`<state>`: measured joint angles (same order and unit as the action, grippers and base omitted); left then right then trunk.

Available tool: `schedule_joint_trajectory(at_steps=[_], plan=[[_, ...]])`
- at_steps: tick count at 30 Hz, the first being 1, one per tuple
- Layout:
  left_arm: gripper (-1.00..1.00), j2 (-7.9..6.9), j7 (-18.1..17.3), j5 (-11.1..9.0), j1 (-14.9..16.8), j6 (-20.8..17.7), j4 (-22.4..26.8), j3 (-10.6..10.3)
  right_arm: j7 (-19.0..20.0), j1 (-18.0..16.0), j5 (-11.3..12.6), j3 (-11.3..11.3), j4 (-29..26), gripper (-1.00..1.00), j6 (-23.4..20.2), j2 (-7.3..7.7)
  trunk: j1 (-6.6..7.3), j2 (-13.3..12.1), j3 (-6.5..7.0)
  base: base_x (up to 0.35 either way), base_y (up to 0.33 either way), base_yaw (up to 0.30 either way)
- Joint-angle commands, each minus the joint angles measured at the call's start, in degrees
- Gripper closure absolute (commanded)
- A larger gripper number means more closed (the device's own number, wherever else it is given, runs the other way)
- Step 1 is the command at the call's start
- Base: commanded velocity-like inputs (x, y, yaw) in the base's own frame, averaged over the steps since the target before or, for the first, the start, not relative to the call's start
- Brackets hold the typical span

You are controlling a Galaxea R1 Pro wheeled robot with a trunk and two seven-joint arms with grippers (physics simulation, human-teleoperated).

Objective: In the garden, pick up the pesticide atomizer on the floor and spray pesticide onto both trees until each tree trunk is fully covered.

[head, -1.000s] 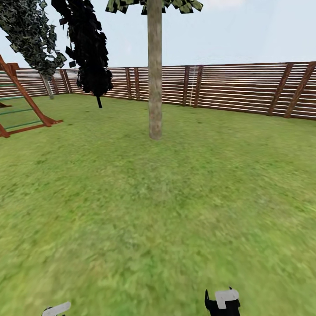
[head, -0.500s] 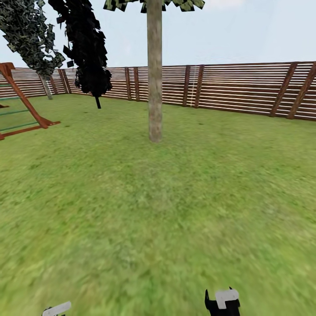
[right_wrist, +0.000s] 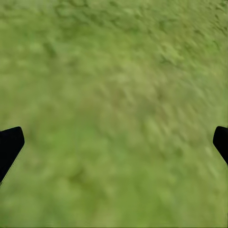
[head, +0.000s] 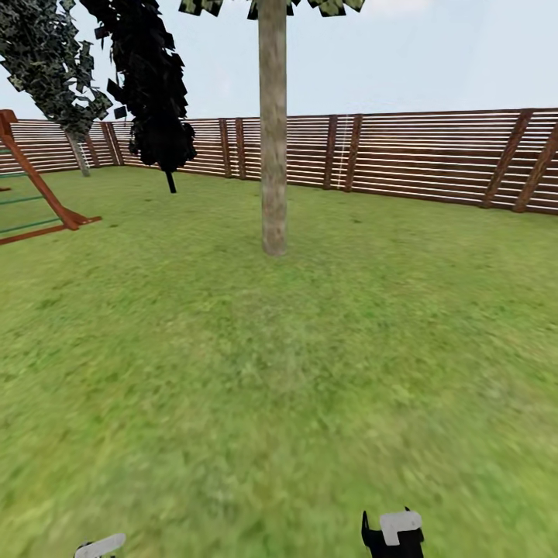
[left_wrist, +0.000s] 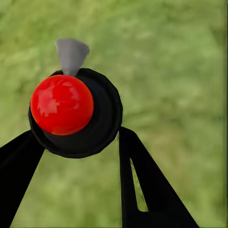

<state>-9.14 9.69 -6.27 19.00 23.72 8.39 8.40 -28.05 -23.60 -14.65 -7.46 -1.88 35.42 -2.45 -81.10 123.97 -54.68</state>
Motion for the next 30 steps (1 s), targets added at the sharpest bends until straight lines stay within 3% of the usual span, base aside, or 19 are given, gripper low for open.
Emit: schedule_joint_trajectory(at_steps=[1,30], plan=[[1.00,0.00,-0.1,-0.6,0.0,0.2,0.0,-0.1,-0.6,0.0,-0.2,-0.4,0.1,-1.00,-0.1,-0.01,-0.03,0.0,-0.05,0.345,0.000,0.000],[1.00,-0.01,-0.1,-0.6,0.0,0.2,0.0,-0.1,-0.6,0.0,-0.2,-0.4,0.1,-1.00,-0.1,-0.01,-0.03,0.0,-0.05,0.345,0.000,0.000]])
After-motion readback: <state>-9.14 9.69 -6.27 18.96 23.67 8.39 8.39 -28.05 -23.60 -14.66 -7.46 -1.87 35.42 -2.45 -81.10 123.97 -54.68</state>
